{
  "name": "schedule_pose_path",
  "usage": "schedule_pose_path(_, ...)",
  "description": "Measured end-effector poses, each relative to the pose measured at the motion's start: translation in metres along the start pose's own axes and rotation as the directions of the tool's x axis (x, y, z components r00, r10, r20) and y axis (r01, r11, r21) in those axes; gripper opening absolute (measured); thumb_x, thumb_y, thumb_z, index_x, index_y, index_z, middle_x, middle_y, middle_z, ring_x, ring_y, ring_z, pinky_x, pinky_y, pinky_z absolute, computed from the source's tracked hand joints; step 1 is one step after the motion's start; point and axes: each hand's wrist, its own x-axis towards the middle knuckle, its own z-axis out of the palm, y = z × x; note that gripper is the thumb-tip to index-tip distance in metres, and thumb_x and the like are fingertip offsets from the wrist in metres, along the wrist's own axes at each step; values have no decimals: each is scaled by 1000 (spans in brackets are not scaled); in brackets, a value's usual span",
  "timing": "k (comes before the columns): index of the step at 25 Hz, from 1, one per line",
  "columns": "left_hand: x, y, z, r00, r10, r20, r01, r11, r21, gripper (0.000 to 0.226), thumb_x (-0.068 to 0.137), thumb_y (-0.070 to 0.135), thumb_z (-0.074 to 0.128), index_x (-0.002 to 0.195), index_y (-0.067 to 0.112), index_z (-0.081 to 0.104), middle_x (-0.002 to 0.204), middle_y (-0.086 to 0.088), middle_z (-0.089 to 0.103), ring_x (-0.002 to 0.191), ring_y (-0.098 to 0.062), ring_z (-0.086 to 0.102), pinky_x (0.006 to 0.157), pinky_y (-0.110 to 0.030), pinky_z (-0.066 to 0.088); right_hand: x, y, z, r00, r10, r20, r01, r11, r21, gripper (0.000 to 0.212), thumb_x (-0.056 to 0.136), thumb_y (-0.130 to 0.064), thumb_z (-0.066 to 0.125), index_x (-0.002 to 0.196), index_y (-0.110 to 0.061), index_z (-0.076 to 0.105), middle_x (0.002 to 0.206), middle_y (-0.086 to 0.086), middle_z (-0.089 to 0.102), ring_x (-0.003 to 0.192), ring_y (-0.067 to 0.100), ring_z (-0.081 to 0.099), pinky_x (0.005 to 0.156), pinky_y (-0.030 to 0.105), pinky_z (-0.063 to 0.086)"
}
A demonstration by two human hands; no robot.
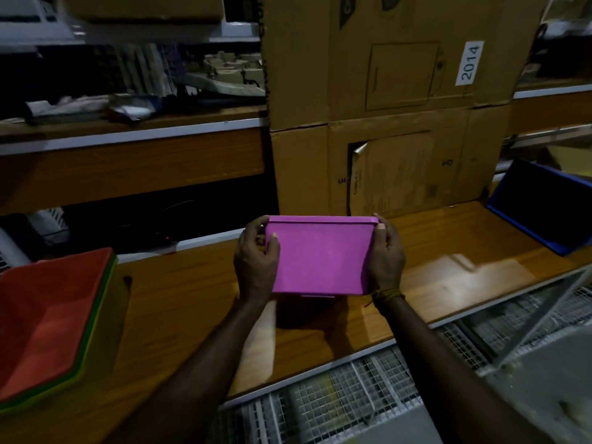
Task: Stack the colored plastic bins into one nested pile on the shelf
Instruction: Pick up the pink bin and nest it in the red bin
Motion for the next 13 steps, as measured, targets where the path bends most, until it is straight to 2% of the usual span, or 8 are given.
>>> schedule_pose_path(2, -2, -13, -17, 1000, -6, 6, 5, 1000, 19, 36, 93, 16, 55, 128, 19, 56, 120, -1, 64, 106, -15, 61, 83, -35, 57, -12, 6, 11, 1000, 16, 23, -16, 1000, 16, 31, 97, -38, 42, 119, -32, 62, 122, 0, 64, 111, 21, 60, 93, 50, 53)
schedule_pose_path(4, -3, -25, -32, 1000, -14, 9, 13, 999, 29, 38, 95, 16, 53, 132, 20, 53, 126, -1, 61, 114, -13, 57, 90, -33, 54, -26, 13, 19, 995, -28, 96, 26, 999, 25, 26, 97, -32, 48, 117, -34, 64, 121, 1, 65, 112, 19, 62, 92, 51, 55)
schedule_pose_path(6, -6, -33, -43, 997, -74, 28, 73, 996, 51, 44, 96, 20, 53, 139, 22, 46, 135, -3, 54, 123, -16, 51, 95, -34, 52, -41, 16, 27, 976, -83, 200, 84, 996, 6, 23, 96, -34, 54, 116, -37, 64, 122, 0, 63, 113, 13, 61, 90, 45, 56)
schedule_pose_path(9, -16, -39, -51, 978, -204, 53, 192, 965, 176, 58, 95, 32, 55, 148, 28, 32, 153, -10, 30, 138, -26, 35, 100, -38, 47, -62, 11, 41, 938, -144, 315, 178, 980, -83, 22, 94, -38, 57, 114, -34, 64, 119, 6, 52, 107, -7, 50, 81, 23, 50)
schedule_pose_path(11, -30, -36, -52, 980, -176, 89, 147, 952, 269, 59, 94, 43, 51, 148, 34, 30, 160, -12, 16, 144, -30, 25, 106, -46, 43, -71, 8, 53, 905, -179, 385, 241, 963, -119, 32, 89, -48, 54, 113, -31, 64, 118, 6, 48, 107, -1, 47, 79, 19, 46)
schedule_pose_path(13, -45, -26, -49, 985, -97, 143, 53, 957, 286, 59, 91, 54, 44, 146, 39, 31, 160, -12, 16, 142, -31, 28, 103, -47, 45, -77, 8, 65, 886, -196, 420, 268, 956, -119, 34, 87, -50, 53, 112, -29, 62, 116, 1, 50, 109, 11, 48, 84, 27, 47)
